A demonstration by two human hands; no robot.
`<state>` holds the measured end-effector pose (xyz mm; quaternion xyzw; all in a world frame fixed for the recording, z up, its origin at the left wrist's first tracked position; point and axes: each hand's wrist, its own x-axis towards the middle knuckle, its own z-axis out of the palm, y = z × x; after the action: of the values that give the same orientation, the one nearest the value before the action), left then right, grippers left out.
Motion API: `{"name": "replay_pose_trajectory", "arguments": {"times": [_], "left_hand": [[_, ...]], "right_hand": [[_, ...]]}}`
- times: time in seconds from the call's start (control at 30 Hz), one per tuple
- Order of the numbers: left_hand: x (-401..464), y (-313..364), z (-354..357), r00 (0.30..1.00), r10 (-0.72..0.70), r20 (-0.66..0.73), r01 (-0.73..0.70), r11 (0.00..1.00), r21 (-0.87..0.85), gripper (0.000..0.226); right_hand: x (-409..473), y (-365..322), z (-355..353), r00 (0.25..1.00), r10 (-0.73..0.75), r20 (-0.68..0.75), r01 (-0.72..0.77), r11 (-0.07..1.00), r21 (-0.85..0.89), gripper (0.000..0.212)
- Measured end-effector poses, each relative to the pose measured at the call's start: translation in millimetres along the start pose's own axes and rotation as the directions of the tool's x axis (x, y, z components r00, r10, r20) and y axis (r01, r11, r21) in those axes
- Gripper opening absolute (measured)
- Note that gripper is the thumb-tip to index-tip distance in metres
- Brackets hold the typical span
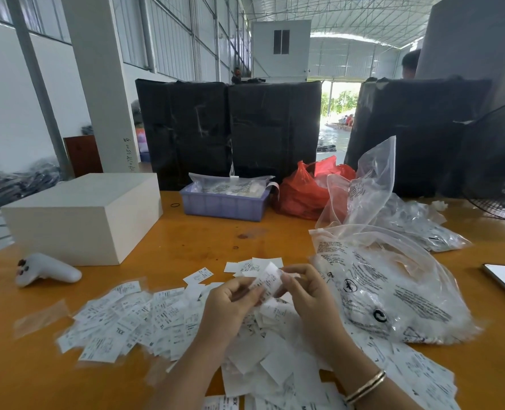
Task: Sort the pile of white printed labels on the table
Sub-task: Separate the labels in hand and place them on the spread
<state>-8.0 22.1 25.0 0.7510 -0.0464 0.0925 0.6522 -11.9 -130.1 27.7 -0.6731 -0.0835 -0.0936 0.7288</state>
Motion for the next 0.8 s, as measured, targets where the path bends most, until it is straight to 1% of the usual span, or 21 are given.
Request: {"name": "replay_pose_trajectory", "arguments": {"times": [0.07, 0.1, 0.2, 0.27, 0.43, 0.5, 0.57, 0.63, 0.73, 0.77, 0.8], "left_hand": [[-0.4, 0.1, 0.5, 1.0, -0.003, -0.001, 0.003, 1.0, -0.031, 0.015], [-0.8, 0.0, 1.2, 1.0, -0.005, 0.008, 0.005, 0.999, -0.043, 0.015], [-0.9, -0.7, 2.0, 1.0, -0.007, 0.018, 0.008, 0.999, -0.053, 0.017], [-0.9, -0.2, 1.6, 1.0, -0.008, 0.005, 0.008, 0.997, -0.07, 0.014], [-2.0, 1.2, 0.9, 1.0, -0.003, -0.007, 0.002, 1.0, -0.011, 0.013], [-2.8, 1.7, 0.6, 1.0, 0.0, -0.004, 0.0, 1.0, -0.005, 0.011], [-3.2, 2.3, 0.2, 1.0, 0.007, -0.008, -0.007, 1.0, 0.008, 0.011], [-2.8, 1.8, -0.5, 1.0, 0.014, -0.018, -0.013, 1.0, 0.02, 0.01], [-2.3, 2.9, -2.1, 1.0, 0.021, -0.004, -0.021, 1.0, 0.016, 0.008], [-1.7, 3.6, -3.3, 1.0, 0.021, 0.0, -0.021, 1.0, 0.015, 0.007], [-1.3, 4.8, -5.6, 1.0, 0.019, -0.009, -0.019, 1.0, 0.014, 0.006]], "right_hand": [[0.8, 1.4, 0.6, 0.999, -0.04, -0.025, 0.039, 0.997, -0.062, 0.006], [0.8, 3.0, 1.5, 0.998, -0.05, -0.027, 0.047, 0.995, -0.086, 0.004], [0.2, 4.9, 4.2, 0.999, -0.035, -0.038, 0.032, 0.996, -0.083, 0.013], [-0.2, 3.8, 4.5, 0.999, -0.033, -0.033, 0.031, 0.996, -0.081, 0.014], [0.1, 3.5, 5.4, 0.999, -0.007, -0.035, 0.005, 0.998, -0.061, 0.023], [-0.1, 3.1, 5.1, 0.999, -0.003, -0.035, 0.001, 0.998, -0.069, 0.021], [-1.0, 1.9, 4.6, 0.999, -0.03, -0.036, 0.026, 0.994, -0.105, 0.015], [-2.8, 0.4, 4.8, 0.997, -0.072, -0.004, 0.07, 0.977, -0.203, 0.012], [-7.0, -1.7, 7.3, 0.985, -0.118, 0.123, 0.156, 0.915, -0.371, 0.017], [-7.7, -3.0, 7.2, 0.98, -0.131, 0.148, 0.179, 0.902, -0.392, 0.018], [-7.9, -4.3, 6.7, 0.977, -0.141, 0.158, 0.191, 0.907, -0.376, 0.019]]}}
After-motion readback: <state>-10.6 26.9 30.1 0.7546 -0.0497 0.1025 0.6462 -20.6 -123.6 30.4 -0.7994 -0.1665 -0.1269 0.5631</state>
